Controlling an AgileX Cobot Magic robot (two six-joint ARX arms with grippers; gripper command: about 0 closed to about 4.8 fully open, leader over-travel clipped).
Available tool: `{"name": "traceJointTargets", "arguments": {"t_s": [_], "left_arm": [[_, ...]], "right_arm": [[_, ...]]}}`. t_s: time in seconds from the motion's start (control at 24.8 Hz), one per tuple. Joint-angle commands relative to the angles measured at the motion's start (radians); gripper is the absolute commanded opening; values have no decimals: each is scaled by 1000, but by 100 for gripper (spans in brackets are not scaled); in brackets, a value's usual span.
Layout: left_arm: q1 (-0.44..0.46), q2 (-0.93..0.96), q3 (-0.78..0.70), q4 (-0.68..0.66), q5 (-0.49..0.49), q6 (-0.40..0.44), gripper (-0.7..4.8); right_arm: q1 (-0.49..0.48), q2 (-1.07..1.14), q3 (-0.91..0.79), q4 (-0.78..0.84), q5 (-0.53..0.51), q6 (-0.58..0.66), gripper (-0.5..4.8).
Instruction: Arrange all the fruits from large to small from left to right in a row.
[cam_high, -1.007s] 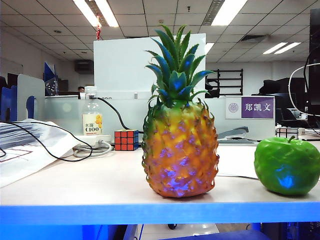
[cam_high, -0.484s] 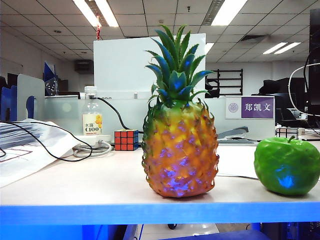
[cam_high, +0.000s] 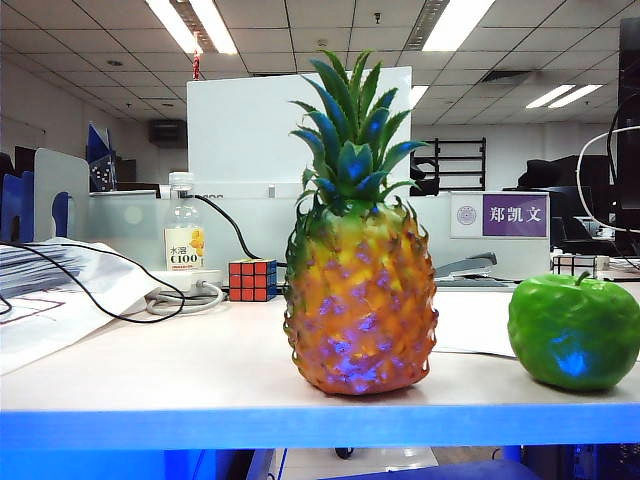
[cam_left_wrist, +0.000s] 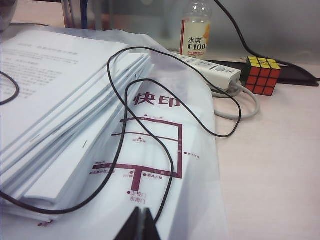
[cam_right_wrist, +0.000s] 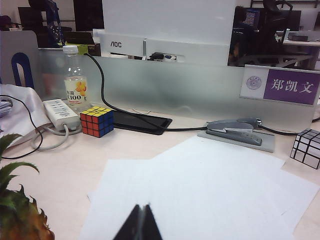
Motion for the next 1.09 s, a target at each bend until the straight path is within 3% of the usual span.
{"name": "traceJointTargets", "arguments": {"t_s": [0.04,0.56,1.09], "left_arm": [[0,-2,0,25,0,-19,-5],[0,-2,1,103,7,-19,-5],[0,-2,1,101,7,-19,-5]], "right_arm": [[0,0,5,16,2,0,0],[0,0,5,16,2,0,0],[0,0,5,16,2,0,0]]}}
